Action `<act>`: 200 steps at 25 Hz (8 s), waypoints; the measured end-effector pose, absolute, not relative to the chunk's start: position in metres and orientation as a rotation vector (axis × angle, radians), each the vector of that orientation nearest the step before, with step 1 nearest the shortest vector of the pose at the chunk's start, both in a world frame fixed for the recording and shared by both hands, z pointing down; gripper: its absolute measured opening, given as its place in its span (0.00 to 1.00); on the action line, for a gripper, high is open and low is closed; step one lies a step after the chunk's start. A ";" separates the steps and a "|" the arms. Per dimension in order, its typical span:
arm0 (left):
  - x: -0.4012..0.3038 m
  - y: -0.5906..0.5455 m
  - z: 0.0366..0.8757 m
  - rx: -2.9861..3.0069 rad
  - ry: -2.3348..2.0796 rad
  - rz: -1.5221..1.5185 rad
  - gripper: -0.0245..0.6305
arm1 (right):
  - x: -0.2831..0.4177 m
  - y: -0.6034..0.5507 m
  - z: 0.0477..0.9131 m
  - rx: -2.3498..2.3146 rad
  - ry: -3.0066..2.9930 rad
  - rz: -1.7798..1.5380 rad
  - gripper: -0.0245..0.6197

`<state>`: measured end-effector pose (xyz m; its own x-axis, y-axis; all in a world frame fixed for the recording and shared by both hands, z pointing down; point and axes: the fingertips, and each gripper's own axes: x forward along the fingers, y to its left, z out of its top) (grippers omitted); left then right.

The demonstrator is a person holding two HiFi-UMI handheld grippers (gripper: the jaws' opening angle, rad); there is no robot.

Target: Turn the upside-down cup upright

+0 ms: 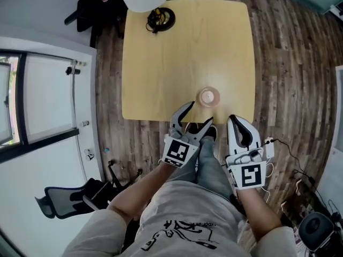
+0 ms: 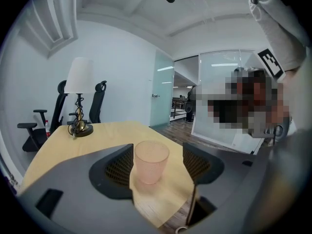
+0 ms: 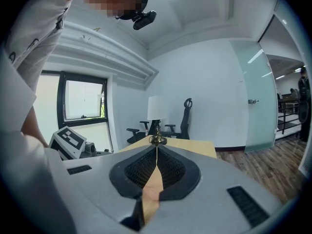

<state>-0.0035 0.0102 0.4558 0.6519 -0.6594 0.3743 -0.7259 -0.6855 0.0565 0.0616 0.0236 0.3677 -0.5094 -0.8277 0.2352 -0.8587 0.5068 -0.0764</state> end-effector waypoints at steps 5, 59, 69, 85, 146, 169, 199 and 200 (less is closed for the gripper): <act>0.001 0.005 0.483 2.673 -1.132 0.498 0.54 | 0.061 0.021 0.385 1.470 -2.570 0.223 0.07; 0.021 -0.042 0.526 2.672 -1.093 0.317 0.60 | 0.070 0.027 0.458 1.468 -2.495 0.316 0.08; 0.004 -0.048 0.491 2.498 -1.091 0.056 0.60 | 0.068 0.023 0.450 1.486 -2.499 0.283 0.08; -0.021 -0.043 0.466 2.170 -1.014 -0.304 0.60 | 0.060 0.024 0.445 1.500 -2.518 0.287 0.08; 0.014 -0.004 0.448 1.587 -0.549 -0.673 0.60 | 0.025 0.028 0.436 1.269 -2.799 0.331 0.50; 0.010 -0.004 0.446 1.476 -0.464 -0.782 0.60 | 0.018 0.024 0.430 1.107 -2.880 0.285 0.52; 0.007 -0.004 0.440 1.682 -0.517 -0.711 0.60 | 0.018 0.025 0.420 1.096 -2.891 0.302 0.49; 0.006 -0.005 0.440 1.693 -0.521 -0.706 0.60 | 0.019 0.025 0.420 1.096 -2.888 0.303 0.49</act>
